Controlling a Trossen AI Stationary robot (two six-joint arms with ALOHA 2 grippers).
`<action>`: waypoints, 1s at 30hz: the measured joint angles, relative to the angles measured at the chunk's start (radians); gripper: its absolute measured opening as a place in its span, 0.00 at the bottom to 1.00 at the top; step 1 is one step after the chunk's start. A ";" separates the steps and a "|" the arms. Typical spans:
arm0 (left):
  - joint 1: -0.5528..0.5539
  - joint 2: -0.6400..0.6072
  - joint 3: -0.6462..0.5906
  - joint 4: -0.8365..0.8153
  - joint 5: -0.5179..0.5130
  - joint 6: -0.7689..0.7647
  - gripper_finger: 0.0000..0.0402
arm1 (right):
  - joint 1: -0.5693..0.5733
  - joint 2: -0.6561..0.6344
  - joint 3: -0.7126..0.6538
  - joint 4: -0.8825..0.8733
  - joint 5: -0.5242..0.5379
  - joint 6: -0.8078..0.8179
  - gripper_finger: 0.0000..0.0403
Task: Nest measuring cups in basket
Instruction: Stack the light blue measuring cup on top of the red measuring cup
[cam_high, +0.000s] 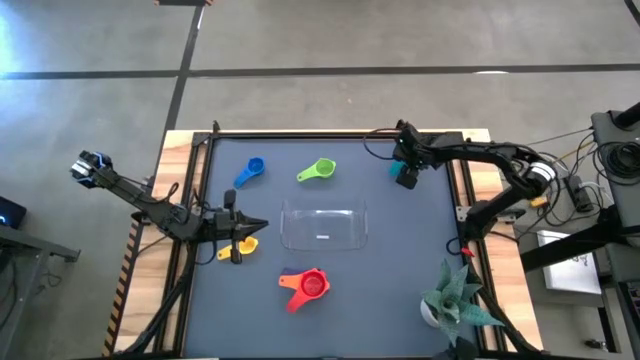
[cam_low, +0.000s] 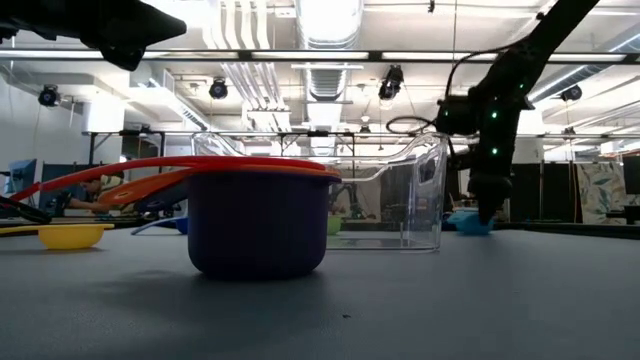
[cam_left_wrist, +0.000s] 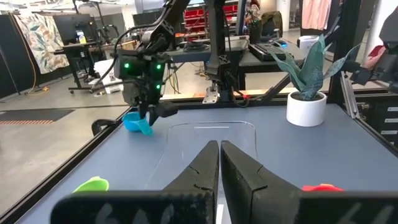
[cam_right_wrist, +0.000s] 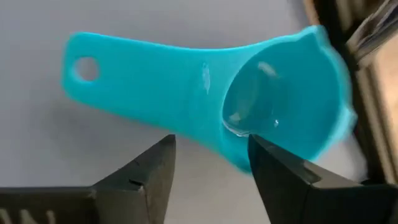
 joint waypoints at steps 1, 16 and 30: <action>0.000 0.000 0.000 -0.005 0.000 0.000 0.00 | -0.004 0.013 0.000 -0.004 0.000 0.000 0.43; 0.000 0.000 0.000 -0.010 0.000 0.000 0.00 | 0.087 -0.186 0.000 -0.096 -0.012 0.135 0.02; 0.000 0.000 0.000 -0.008 0.000 -0.013 0.00 | 0.465 -0.558 0.006 0.076 -0.293 0.551 0.02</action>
